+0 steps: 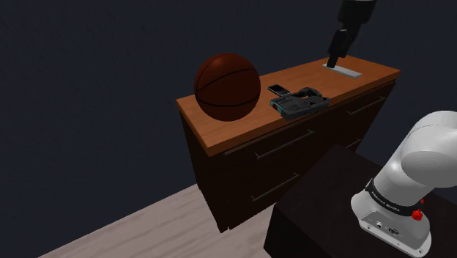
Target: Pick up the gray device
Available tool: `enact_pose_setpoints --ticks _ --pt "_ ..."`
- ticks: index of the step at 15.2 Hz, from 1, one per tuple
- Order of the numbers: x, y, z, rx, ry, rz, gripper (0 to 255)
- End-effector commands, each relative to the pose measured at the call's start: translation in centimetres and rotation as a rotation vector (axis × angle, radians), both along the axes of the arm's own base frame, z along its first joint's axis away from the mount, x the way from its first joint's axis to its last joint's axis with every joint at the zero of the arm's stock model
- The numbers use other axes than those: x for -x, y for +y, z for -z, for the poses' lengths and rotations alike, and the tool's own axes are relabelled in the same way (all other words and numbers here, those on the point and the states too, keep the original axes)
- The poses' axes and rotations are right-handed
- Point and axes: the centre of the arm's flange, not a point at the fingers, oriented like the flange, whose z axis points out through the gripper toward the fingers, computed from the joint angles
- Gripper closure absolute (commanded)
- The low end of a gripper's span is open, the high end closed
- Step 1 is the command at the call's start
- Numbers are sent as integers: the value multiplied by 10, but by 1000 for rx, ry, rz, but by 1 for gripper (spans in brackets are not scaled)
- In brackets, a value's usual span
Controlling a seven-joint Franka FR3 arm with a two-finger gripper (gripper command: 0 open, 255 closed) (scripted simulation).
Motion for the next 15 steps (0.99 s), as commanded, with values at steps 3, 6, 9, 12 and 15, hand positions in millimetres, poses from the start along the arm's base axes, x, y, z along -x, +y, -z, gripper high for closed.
enact_pose_setpoints --ticks 3,6,9,12,15 --pt "-3 50 19 187 -20 -5 0" --pt "-8 116 63 468 -49 -12 0" --pt "-14 167 124 748 -78 -19 0" --pt "-22 200 196 1029 -108 -26 0" --pt "-32 211 275 1310 -137 -33 0"
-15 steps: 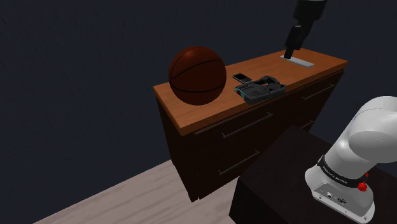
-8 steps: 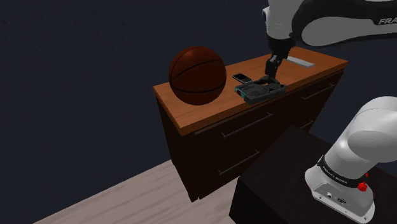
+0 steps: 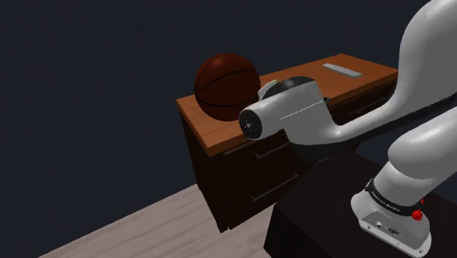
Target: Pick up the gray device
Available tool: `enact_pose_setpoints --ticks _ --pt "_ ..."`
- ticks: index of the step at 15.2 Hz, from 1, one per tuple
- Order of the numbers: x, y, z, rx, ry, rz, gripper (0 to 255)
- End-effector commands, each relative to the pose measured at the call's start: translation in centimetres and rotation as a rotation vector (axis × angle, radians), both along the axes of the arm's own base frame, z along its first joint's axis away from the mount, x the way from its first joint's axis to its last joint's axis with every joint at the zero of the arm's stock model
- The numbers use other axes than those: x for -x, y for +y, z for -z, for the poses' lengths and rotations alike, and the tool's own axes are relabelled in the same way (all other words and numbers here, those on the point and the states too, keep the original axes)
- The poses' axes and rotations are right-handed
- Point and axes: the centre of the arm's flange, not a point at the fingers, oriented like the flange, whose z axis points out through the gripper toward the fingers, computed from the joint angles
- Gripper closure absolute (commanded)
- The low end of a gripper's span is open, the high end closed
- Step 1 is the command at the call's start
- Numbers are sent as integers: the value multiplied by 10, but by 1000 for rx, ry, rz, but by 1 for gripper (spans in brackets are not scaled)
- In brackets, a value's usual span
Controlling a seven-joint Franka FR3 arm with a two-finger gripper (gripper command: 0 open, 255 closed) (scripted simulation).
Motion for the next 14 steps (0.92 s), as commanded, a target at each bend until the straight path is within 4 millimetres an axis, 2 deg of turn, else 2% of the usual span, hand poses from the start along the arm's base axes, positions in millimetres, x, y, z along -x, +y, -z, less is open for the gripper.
enact_pose_setpoints --ticks 1,8,11,12,14 --pt "-5 3 48 183 -39 -21 0" --pt "-5 3 85 183 -39 -21 0" --pt "-5 3 88 183 -39 -21 0" --pt "-6 3 88 183 -39 -21 255" --pt "-6 3 88 183 -39 -21 255"
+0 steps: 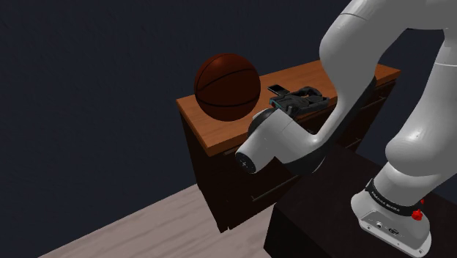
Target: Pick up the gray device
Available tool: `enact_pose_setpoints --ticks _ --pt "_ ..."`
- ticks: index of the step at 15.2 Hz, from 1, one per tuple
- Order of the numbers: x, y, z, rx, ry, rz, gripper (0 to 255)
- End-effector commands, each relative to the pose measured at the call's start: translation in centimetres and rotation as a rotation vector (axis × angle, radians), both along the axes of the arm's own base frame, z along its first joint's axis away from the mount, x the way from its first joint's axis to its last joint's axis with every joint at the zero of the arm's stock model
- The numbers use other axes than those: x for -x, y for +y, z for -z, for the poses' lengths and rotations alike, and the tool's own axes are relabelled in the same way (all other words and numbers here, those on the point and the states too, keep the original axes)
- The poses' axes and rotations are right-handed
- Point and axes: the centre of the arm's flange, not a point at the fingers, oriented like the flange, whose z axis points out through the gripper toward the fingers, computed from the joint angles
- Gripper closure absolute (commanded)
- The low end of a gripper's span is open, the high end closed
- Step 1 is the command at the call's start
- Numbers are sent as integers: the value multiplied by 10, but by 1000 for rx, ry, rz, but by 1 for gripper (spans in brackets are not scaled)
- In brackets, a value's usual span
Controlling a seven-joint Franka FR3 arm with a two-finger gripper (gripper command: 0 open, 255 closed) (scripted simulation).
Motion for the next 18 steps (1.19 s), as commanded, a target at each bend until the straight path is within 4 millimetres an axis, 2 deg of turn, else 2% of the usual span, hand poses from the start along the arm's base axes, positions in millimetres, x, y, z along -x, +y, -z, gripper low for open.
enact_pose_setpoints --ticks 1,7,18 --pt "0 0 0 -1 0 0 255" --pt "0 0 0 -1 0 0 255" --pt "0 0 -58 -1 0 0 255"
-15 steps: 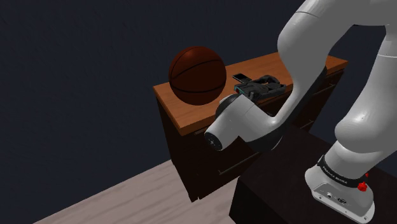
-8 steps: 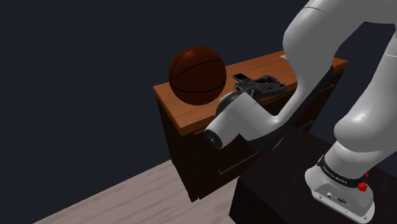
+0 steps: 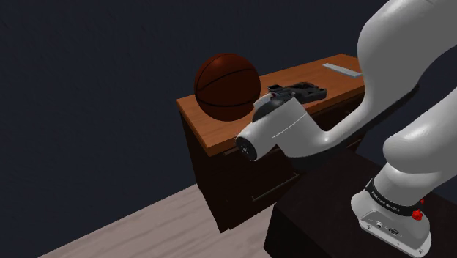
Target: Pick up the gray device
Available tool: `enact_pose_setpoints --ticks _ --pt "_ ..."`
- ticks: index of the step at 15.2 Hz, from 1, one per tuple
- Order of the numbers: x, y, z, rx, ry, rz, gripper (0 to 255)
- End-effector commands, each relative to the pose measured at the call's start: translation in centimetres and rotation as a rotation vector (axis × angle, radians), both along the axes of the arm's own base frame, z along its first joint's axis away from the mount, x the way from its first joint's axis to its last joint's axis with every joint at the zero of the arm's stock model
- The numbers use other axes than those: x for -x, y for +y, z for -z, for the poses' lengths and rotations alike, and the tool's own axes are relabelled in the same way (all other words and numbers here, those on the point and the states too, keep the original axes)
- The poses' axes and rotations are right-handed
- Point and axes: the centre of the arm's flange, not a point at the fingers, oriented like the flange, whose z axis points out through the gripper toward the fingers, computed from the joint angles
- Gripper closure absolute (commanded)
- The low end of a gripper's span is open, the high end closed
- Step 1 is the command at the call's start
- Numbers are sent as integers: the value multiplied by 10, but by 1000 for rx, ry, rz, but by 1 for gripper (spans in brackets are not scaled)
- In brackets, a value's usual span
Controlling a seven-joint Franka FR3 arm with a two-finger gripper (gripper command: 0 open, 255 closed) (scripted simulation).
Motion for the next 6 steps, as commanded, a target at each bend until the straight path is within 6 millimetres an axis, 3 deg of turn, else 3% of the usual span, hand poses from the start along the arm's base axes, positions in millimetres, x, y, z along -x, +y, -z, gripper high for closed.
enact_pose_setpoints --ticks 1,6 --pt "0 0 -11 1 0 -1 255" --pt "0 0 -27 1 0 -1 255"
